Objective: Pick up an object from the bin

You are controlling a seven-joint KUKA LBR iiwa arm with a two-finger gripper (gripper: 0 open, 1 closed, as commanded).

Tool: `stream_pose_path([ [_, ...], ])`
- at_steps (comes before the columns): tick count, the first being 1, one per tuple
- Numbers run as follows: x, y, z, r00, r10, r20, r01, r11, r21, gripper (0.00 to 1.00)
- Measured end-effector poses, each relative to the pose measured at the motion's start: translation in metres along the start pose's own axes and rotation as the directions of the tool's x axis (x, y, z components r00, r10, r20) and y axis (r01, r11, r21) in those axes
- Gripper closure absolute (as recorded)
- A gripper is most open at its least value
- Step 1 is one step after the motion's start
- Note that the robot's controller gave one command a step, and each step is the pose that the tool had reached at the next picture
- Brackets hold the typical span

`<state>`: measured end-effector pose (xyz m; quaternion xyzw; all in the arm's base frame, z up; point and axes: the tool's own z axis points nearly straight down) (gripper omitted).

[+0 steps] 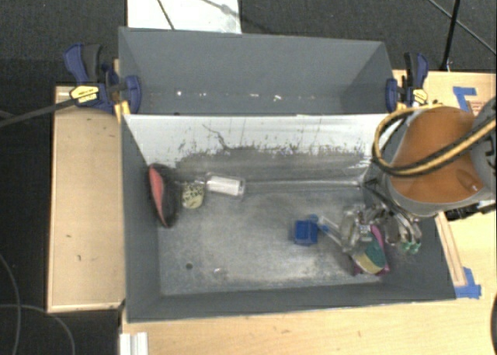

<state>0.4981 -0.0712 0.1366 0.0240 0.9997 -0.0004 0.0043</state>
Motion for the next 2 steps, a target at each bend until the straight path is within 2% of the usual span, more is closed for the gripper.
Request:
stream_pose_path([
  [1, 0.002, 0.0, 0.004, 1.0, 0.001, -0.007, -0.001, 1.0, -0.001, 0.0],
  [2, -0.024, 0.062, 0.07, 0.999, -0.031, -0.011, 0.031, 1.0, -0.005, 0.0],
])
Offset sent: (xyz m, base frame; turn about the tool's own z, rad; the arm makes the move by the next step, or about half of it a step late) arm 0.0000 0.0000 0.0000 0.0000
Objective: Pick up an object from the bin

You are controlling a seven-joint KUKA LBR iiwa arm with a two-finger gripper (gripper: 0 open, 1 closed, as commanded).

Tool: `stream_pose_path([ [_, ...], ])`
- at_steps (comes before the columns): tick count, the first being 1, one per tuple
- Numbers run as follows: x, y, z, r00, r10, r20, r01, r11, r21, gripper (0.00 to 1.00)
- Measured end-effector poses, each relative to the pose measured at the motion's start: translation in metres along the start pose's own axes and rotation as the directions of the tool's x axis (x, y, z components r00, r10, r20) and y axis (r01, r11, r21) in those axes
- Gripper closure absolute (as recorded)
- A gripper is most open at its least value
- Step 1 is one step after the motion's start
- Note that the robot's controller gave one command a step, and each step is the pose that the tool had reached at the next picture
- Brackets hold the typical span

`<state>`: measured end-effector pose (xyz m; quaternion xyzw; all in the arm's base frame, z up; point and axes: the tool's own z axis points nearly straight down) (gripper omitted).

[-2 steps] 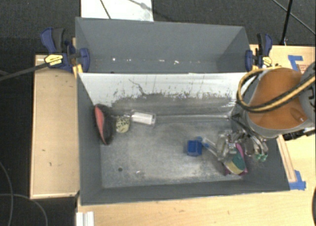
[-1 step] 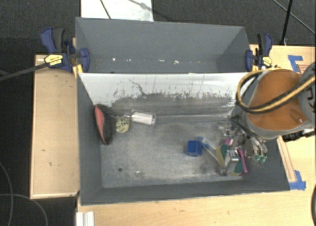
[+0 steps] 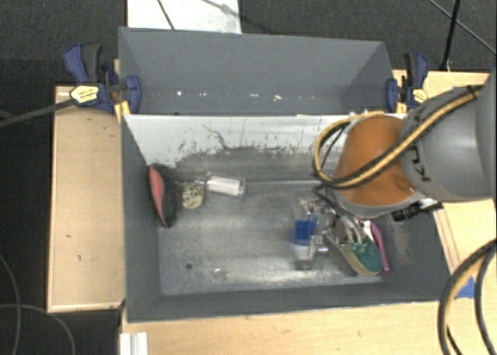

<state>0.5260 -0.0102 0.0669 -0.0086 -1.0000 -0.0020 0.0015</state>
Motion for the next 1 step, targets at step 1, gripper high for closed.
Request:
stream_pose_path([
  [1, -0.0001, -0.0045, -0.0038, 1.0, 0.007, 0.003, -0.007, 1.0, 0.003, 1.0],
])
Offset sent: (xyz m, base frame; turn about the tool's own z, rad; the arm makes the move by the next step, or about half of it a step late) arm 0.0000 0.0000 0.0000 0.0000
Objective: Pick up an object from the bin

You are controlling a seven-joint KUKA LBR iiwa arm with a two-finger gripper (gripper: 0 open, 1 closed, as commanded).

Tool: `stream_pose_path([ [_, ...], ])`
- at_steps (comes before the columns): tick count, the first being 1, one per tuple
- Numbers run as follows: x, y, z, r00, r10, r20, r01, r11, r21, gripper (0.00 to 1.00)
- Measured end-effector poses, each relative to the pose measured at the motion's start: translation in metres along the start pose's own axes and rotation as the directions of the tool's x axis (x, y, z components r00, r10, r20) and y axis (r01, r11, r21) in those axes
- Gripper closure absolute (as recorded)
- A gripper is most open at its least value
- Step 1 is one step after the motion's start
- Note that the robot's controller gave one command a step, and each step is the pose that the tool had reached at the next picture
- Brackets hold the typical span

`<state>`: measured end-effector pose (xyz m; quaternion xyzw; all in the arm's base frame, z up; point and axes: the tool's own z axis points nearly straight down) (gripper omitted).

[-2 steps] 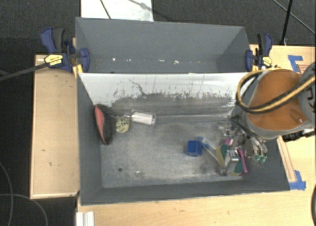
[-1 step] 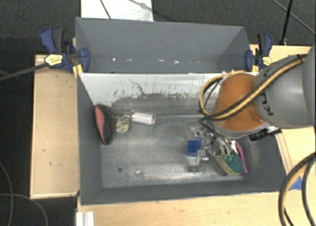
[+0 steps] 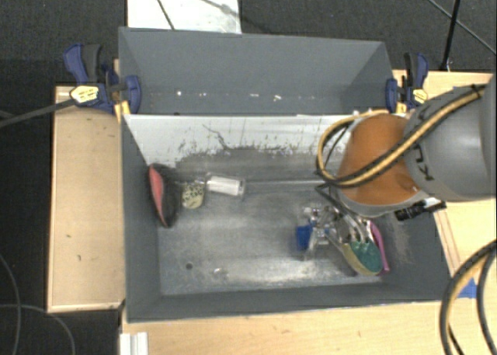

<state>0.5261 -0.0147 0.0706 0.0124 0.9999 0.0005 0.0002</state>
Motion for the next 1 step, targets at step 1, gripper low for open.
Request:
stream_pose_path([
  [1, -0.0078, 0.0056, -0.2057, 1.0, 0.006, 0.012, -0.006, 1.0, 0.0, 1.0],
])
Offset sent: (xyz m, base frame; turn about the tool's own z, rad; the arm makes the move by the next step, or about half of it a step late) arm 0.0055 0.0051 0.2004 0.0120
